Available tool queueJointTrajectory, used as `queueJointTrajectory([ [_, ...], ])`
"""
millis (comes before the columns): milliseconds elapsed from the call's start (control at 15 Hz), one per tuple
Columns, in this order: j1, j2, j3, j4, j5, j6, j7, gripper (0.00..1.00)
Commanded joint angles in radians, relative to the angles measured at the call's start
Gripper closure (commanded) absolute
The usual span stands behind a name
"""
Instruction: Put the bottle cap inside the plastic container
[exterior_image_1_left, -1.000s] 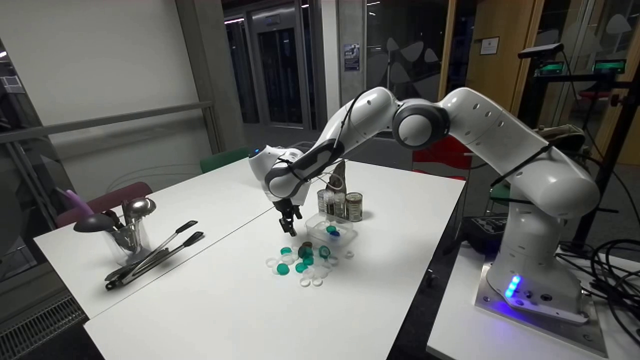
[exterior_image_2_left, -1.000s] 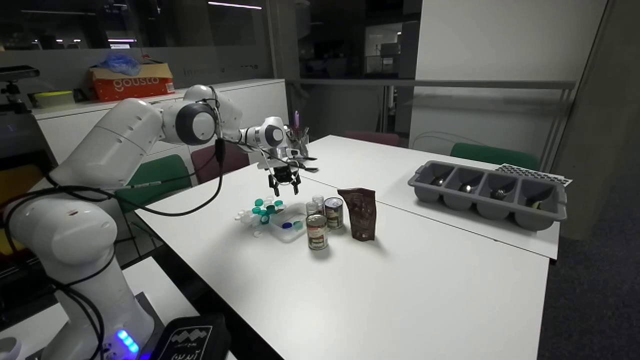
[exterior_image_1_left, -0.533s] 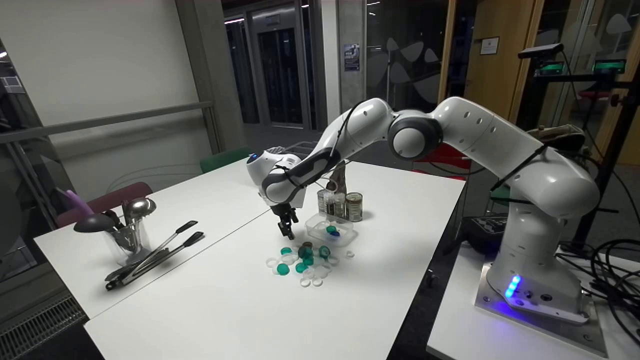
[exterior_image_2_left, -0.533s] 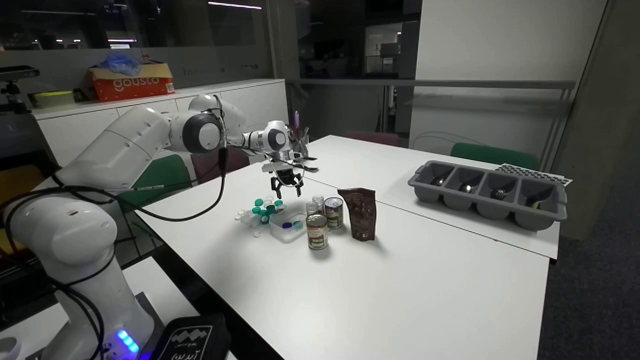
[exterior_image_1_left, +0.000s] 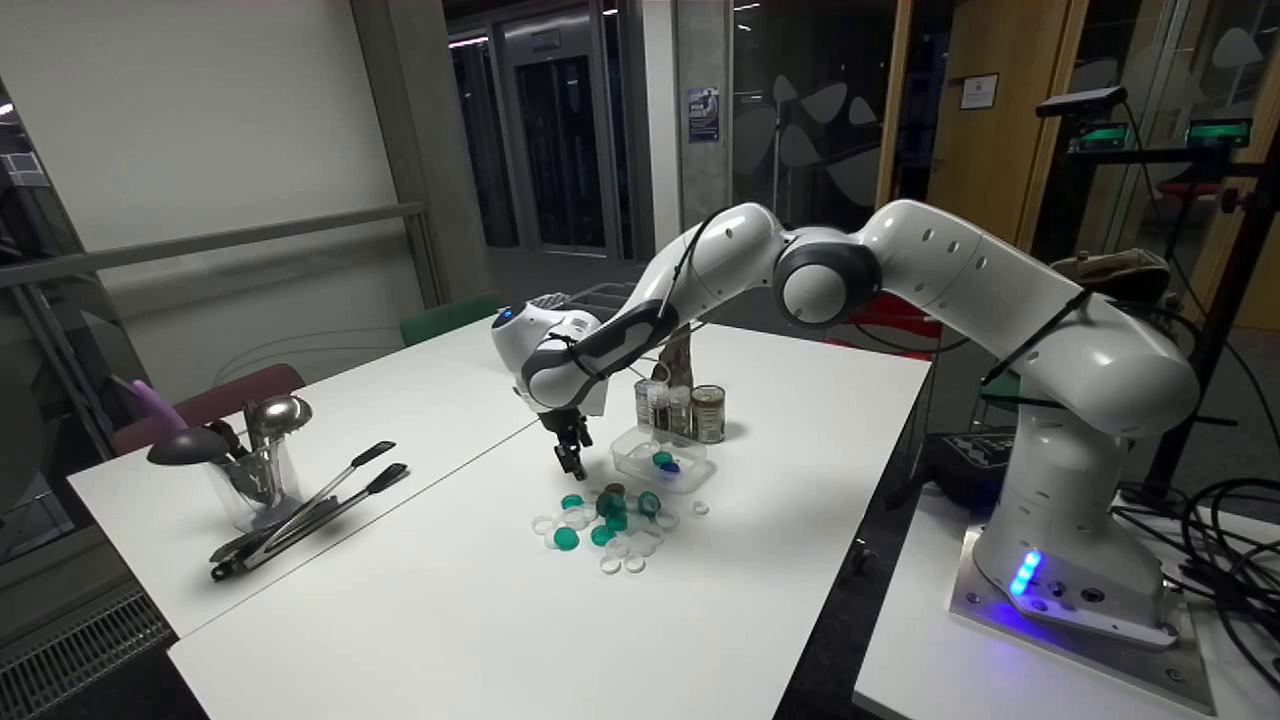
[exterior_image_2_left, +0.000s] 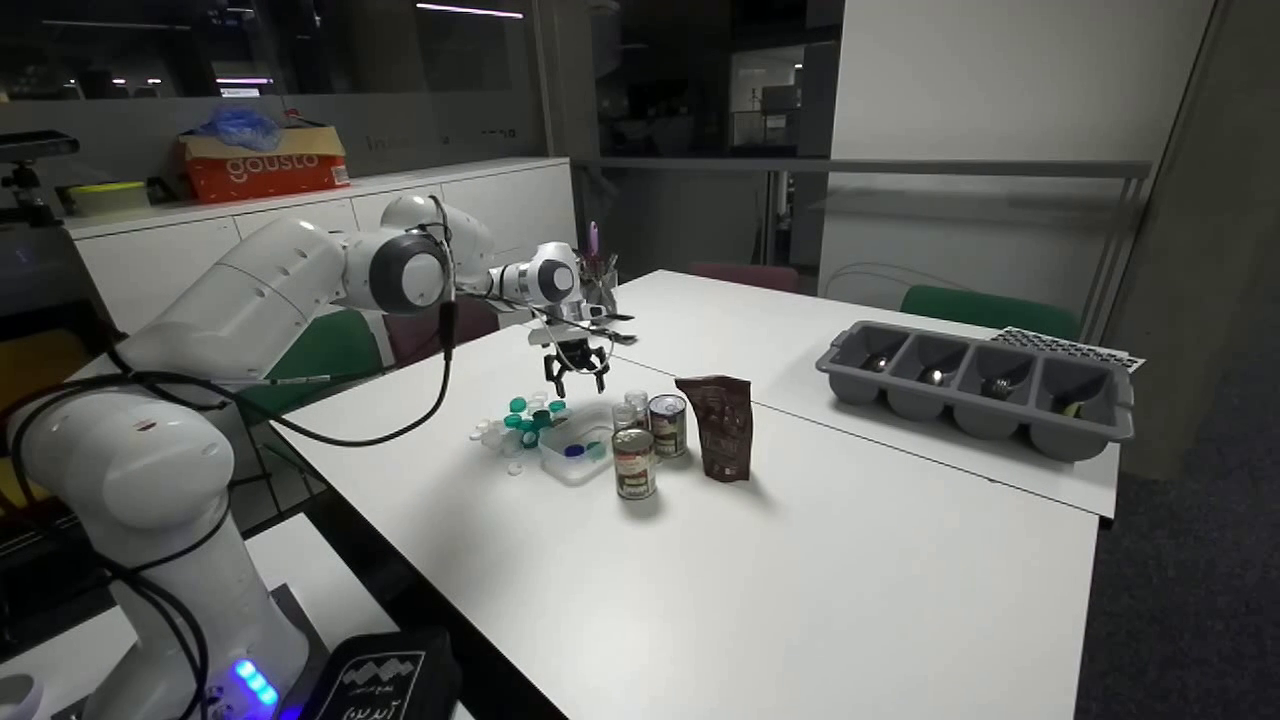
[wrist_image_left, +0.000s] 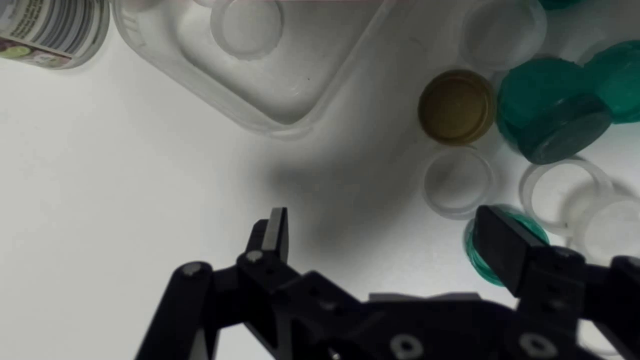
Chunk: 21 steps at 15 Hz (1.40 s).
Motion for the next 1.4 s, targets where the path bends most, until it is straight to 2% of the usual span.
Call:
queueJointTrajectory([
  [0, -0.010, 0.011, 0.004, 0.031, 0.000, -0.024, -0.038, 0.00],
  [1333, 0.009, 0.035, -0.005, 0.012, -0.004, -0.013, -0.002, 0.00],
])
